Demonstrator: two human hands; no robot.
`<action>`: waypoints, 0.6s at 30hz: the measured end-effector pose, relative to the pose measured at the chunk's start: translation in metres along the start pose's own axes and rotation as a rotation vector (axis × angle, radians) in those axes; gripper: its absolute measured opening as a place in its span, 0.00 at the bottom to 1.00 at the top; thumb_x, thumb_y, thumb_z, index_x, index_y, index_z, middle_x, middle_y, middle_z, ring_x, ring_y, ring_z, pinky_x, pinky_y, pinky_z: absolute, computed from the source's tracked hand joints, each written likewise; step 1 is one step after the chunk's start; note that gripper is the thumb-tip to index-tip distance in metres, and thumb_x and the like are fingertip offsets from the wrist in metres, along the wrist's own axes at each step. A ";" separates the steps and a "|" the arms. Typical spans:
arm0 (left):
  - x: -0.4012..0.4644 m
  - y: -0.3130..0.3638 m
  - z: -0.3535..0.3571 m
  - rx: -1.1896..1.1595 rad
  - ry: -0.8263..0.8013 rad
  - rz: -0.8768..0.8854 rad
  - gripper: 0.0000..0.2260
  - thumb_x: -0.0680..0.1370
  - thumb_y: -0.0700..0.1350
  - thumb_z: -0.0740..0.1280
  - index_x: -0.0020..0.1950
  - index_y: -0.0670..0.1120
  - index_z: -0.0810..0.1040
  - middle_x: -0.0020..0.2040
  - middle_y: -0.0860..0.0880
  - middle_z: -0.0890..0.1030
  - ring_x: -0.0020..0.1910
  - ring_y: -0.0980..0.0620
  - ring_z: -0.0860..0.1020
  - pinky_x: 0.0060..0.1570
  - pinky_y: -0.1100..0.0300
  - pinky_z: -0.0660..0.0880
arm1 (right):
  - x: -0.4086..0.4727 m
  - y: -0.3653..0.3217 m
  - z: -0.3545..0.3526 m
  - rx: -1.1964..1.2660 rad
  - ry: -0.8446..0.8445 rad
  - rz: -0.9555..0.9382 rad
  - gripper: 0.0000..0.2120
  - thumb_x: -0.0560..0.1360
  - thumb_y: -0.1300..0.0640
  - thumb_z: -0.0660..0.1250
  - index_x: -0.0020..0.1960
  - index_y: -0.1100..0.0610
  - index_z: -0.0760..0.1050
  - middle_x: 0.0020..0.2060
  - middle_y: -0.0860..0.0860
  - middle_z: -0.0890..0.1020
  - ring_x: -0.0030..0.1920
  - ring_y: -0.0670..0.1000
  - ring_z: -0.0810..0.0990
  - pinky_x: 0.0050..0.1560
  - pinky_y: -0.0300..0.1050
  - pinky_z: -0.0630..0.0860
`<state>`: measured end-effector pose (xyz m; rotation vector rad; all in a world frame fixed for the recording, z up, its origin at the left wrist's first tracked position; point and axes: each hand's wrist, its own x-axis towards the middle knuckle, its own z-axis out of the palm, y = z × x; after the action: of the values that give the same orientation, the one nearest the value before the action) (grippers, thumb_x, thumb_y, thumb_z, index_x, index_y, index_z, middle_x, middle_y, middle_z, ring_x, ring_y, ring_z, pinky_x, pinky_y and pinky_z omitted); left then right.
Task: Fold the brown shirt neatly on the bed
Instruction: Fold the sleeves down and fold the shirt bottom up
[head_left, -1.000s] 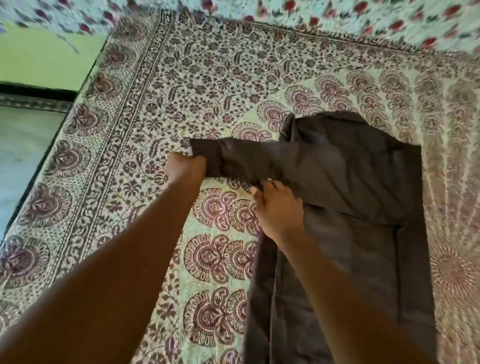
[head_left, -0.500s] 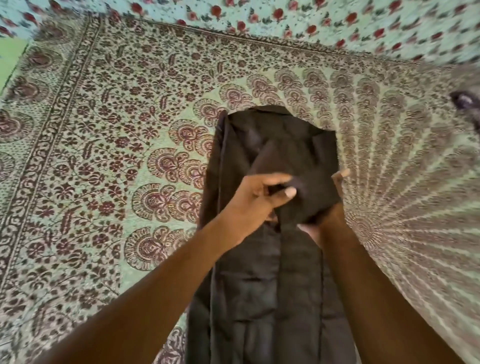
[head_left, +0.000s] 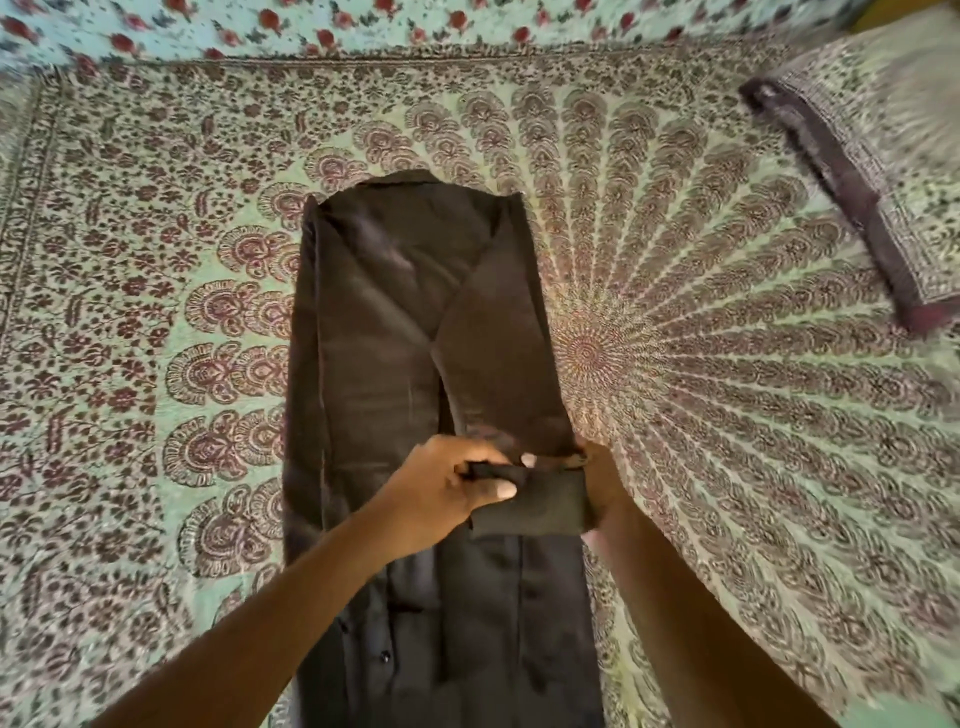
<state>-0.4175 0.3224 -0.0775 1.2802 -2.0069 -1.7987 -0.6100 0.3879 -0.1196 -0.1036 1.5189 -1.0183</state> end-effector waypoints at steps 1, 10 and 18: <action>-0.007 -0.001 0.008 0.031 -0.012 -0.003 0.10 0.76 0.44 0.77 0.46 0.61 0.85 0.47 0.54 0.87 0.49 0.57 0.85 0.55 0.49 0.81 | -0.004 0.004 -0.004 -0.025 0.009 -0.010 0.10 0.76 0.74 0.65 0.52 0.63 0.80 0.39 0.56 0.86 0.35 0.52 0.85 0.45 0.52 0.83; -0.041 -0.019 0.063 0.376 -0.208 -0.005 0.06 0.75 0.48 0.76 0.52 0.54 0.87 0.47 0.58 0.83 0.47 0.60 0.81 0.50 0.61 0.79 | -0.007 0.058 -0.037 -0.476 0.066 0.051 0.21 0.66 0.70 0.79 0.58 0.64 0.81 0.50 0.59 0.87 0.53 0.59 0.86 0.59 0.58 0.82; -0.064 -0.046 0.089 0.540 -0.190 0.041 0.08 0.77 0.42 0.71 0.53 0.53 0.83 0.50 0.59 0.75 0.53 0.55 0.78 0.56 0.53 0.78 | -0.020 0.073 -0.039 -0.863 0.062 -0.137 0.17 0.67 0.64 0.81 0.41 0.54 0.72 0.38 0.48 0.80 0.40 0.50 0.81 0.40 0.44 0.80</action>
<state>-0.4107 0.4347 -0.1152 1.2040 -2.7305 -1.4541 -0.6026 0.4646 -0.1558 -0.7929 1.9365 -0.4045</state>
